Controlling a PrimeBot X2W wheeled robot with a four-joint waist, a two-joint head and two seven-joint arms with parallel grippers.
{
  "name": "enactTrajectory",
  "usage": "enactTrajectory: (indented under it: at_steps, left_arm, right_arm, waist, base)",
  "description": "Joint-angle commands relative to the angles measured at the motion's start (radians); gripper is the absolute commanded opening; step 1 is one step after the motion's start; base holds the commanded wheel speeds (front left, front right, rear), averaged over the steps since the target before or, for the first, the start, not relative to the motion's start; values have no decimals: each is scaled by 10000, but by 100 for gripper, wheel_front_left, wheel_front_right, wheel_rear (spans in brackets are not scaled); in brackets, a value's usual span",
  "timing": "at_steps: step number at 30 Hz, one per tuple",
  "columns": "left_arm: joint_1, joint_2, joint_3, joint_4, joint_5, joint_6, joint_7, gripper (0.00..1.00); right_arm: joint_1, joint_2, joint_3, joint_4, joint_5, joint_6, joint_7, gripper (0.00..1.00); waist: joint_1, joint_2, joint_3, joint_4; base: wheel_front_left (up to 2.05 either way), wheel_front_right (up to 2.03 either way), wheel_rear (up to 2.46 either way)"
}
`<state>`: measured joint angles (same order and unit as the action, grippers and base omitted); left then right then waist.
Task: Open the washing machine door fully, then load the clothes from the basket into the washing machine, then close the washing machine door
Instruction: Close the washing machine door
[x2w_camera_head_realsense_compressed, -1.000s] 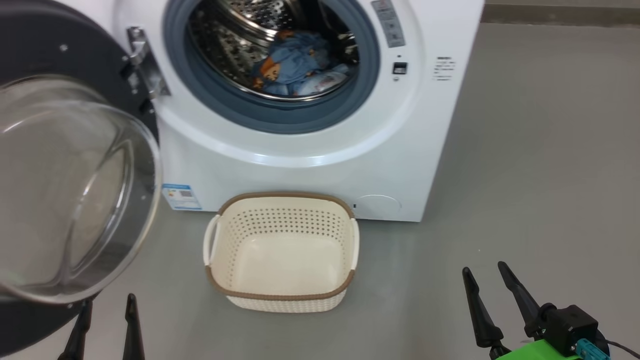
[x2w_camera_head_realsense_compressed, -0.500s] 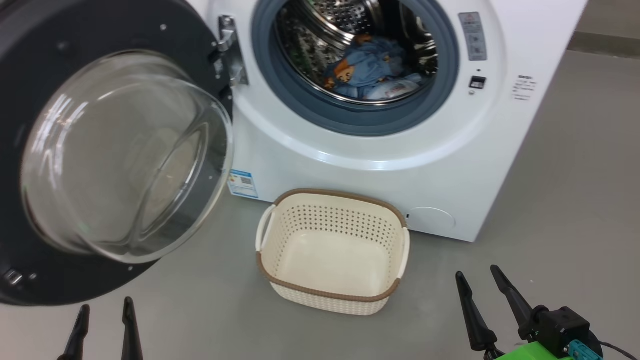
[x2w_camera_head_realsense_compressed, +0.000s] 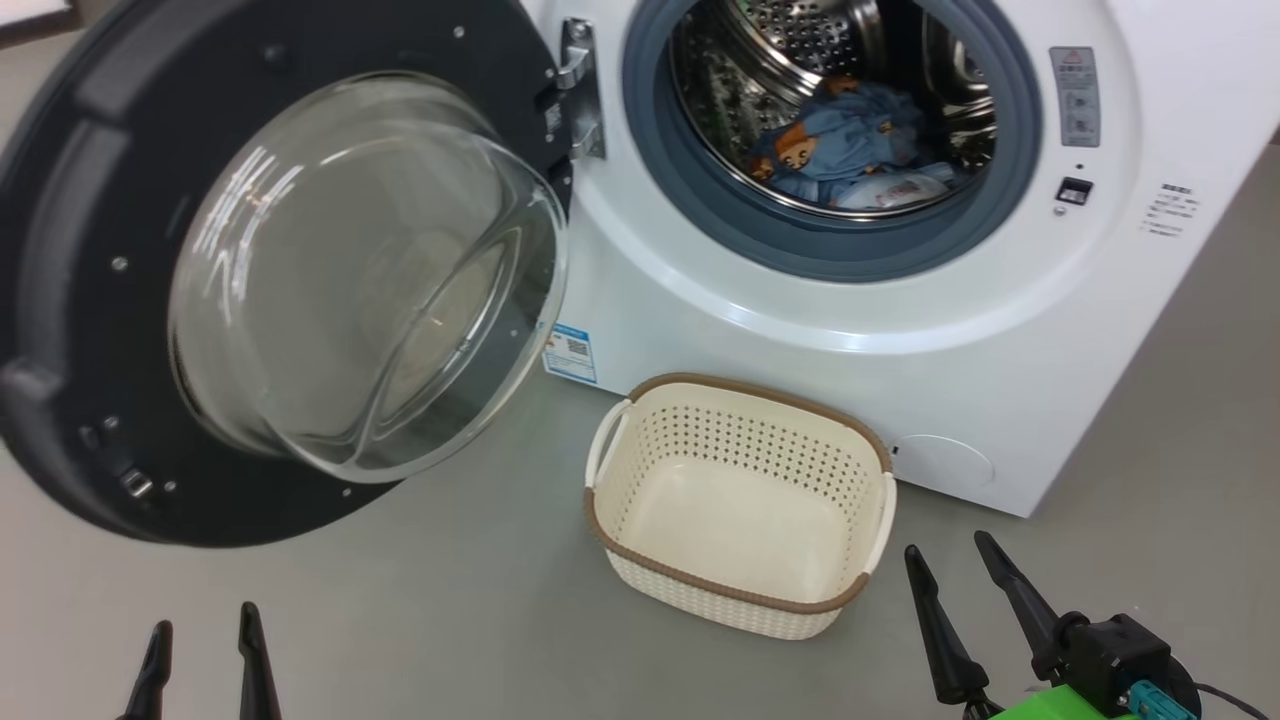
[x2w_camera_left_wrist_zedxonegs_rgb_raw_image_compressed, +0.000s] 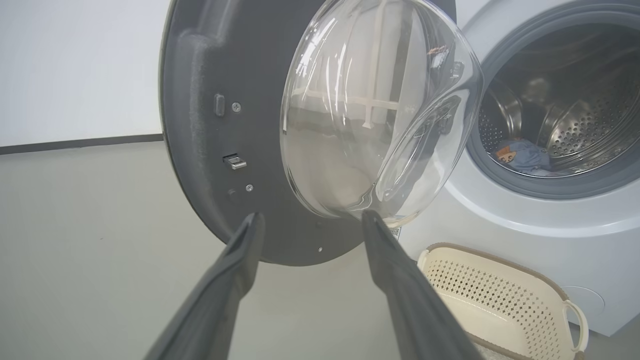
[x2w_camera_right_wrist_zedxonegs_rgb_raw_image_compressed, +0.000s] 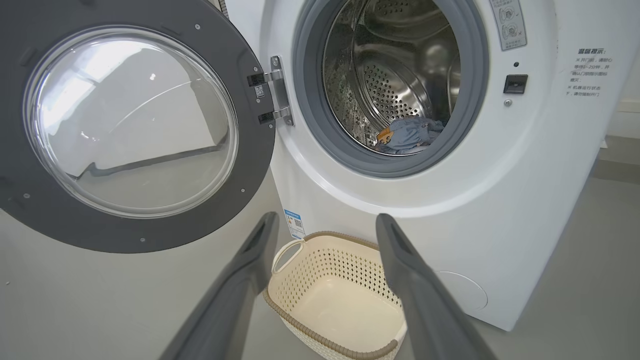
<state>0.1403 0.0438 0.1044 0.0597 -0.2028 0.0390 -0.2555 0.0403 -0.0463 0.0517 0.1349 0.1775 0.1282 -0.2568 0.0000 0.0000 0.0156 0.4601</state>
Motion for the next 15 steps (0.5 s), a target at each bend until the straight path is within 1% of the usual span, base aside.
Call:
enactTrajectory:
  at_steps: [1, 6, 15]
  left_arm:
    - [-195, 65, 285, -197, -72, 62, -63, 100]
    - [-204, 64, 222, -180, -182, 136, -63, 100]
    - [-156, 64, 289, -330, -408, 324, -63, 100]
  right_arm:
    - [-380, -39, 274, -242, -70, 25, -49, 100]
    - [-476, -39, 303, -217, -152, 25, -49, 100]
    - [-800, -39, 556, -25, -214, 25, -49, 100]
  waist:
    - [0, 0, 67, 234]
    - [0, 0, 148, 518]
    - [0, 0, 278, 623]
  base:
    - [0, 0, 0]
    - [0, 0, 0]
    - [0, 0, 0]
